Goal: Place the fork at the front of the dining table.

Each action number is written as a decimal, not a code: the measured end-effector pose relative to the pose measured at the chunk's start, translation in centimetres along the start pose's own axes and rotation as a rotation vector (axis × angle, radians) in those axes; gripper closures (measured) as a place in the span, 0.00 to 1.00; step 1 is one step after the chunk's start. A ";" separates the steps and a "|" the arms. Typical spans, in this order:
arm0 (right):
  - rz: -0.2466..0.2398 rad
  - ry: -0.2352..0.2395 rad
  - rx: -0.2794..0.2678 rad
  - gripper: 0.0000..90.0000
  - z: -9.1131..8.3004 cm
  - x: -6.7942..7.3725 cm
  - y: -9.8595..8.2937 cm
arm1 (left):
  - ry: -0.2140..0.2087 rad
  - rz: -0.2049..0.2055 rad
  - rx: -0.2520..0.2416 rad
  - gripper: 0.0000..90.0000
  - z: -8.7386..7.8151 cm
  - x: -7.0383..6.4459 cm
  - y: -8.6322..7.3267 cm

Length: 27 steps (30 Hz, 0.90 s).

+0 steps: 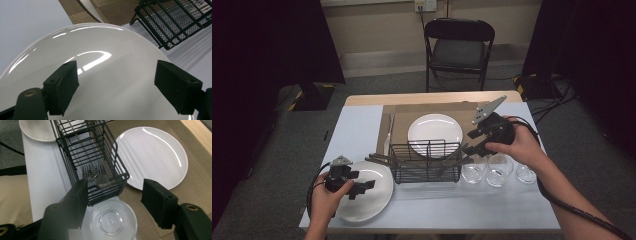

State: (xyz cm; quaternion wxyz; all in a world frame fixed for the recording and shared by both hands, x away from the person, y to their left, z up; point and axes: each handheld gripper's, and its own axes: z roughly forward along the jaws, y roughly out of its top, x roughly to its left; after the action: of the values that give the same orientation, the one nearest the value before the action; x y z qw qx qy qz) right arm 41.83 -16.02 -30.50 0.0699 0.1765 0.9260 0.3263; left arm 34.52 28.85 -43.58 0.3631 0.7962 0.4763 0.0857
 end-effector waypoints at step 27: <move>0.049 0.088 -0.018 0.87 0.4 0.2 0.3 | -0.006 0.001 0.011 0.21 0.1 0.1 0.0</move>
State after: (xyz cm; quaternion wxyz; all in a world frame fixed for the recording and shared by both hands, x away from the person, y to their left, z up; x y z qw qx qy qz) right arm 41.84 -15.53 -30.58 0.0228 0.1841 0.9207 0.3434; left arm 34.56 28.88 -43.67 0.3601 0.7987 0.4753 0.0812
